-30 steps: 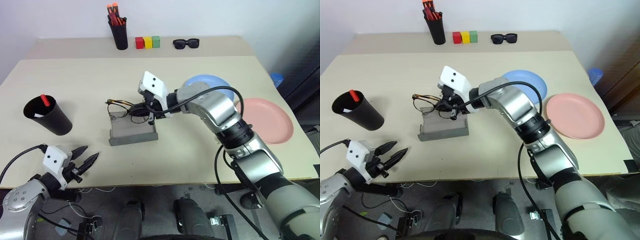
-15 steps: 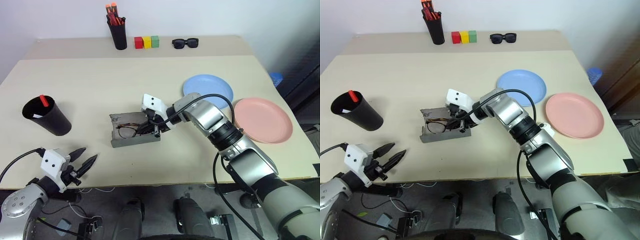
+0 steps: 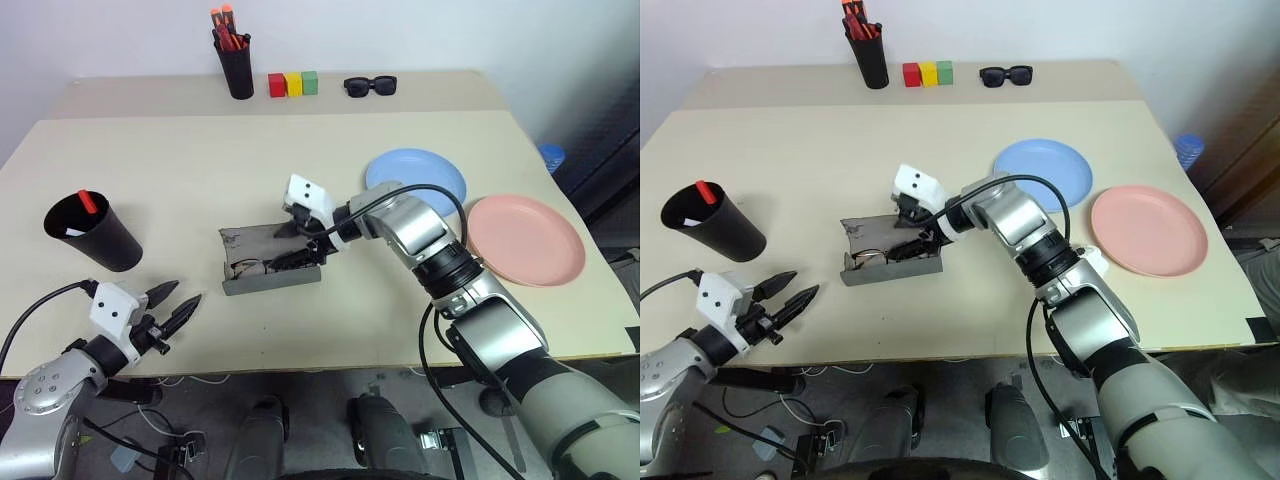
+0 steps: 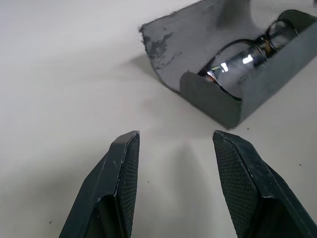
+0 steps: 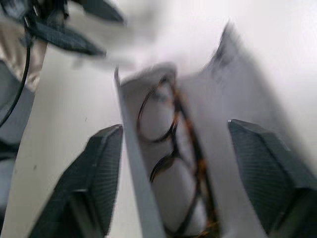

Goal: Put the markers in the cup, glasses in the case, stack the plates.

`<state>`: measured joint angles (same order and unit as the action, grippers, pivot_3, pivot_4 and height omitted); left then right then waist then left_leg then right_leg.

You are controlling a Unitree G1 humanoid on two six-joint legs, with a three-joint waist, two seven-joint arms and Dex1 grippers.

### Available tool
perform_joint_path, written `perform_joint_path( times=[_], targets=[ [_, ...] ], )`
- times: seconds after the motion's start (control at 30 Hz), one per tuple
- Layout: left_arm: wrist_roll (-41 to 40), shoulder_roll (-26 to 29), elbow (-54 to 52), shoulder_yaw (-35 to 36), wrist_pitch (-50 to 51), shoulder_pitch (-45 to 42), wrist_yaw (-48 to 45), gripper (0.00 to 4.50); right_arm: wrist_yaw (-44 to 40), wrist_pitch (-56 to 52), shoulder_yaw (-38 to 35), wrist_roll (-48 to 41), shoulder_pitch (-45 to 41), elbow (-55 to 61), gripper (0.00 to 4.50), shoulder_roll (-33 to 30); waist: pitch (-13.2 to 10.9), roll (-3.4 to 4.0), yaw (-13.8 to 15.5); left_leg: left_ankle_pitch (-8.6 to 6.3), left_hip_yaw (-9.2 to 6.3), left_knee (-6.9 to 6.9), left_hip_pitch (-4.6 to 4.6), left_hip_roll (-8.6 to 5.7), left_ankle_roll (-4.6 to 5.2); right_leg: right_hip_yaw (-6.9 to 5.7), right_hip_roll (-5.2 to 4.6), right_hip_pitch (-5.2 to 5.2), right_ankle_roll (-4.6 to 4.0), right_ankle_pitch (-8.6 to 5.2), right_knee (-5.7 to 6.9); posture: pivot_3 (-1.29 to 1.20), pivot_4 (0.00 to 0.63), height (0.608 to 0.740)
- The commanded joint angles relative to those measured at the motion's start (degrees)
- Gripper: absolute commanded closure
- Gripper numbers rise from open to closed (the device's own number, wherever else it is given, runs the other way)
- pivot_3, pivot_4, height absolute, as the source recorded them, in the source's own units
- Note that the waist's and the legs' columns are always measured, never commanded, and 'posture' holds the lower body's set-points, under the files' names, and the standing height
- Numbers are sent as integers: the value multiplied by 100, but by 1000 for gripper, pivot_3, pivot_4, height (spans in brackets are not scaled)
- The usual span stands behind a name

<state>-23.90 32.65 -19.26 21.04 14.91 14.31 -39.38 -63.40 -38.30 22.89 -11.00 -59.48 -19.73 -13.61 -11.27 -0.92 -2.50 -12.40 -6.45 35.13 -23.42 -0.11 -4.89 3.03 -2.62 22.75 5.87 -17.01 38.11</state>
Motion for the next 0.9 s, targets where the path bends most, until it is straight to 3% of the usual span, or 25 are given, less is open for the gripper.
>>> perform_joint_path(
  times=[0.03, 0.17, 0.33, 0.57, 0.7, 0.9],
  targets=[
    [-485, 38, -400, -97, 1156, -761, 608, 2677, 259, 525, -460, -43, 284, 989, 1017, -215, 3, -4, 33, 0, -5, 1, 0, -2, 0, -3, -1, -3, 1, 0, 0, 0, 150, 740],
    [-188, 28, -278, -650, 2105, -2048, 1331, 4479, 702, 1676, -933, -18, 1371, 2177, 1017, -440, 9, -15, 77, 0, -15, 8, 0, -9, 0, -9, -4, -15, 5, 0, -2, 0, 150, 740],
    [34, -234, 208, -1153, 2799, -3428, 1921, 4479, 984, 1739, -1264, -179, 2351, 3250, 1017, -745, 6, -13, -8, 1, -10, 6, 1, -9, -1, -5, -3, -9, 6, 2, 6, 0, 150, 740],
    [621, -632, 1781, -2073, 4246, -5576, 2496, 4479, 1211, 1619, -1877, -450, 3740, 4219, 1017, -1383, 6, -15, 15, 1, -15, 10, 3, -14, -2, -8, -1, -20, 8, 0, 2, 0, 150, 740],
    [549, -676, 2133, -2168, 4691, -6001, 2292, 4479, 1378, 1786, -2199, -576, 4264, 4664, 1017, -1557, 5, -14, -38, 1, -10, 3, 3, -12, -1, -2, 0, -11, 13, -3, 1, 0, 150, 740],
    [314, -470, 1914, -2232, 5115, -5942, 1727, 4479, 1646, 1865, -2290, -468, 4420, 4688, 1017, -1716, 5, -14, -1, 5, -13, 6, 3, -10, -8, -3, 2, -11, 11, -3, 10, 0, 150, 740]
  ],
)
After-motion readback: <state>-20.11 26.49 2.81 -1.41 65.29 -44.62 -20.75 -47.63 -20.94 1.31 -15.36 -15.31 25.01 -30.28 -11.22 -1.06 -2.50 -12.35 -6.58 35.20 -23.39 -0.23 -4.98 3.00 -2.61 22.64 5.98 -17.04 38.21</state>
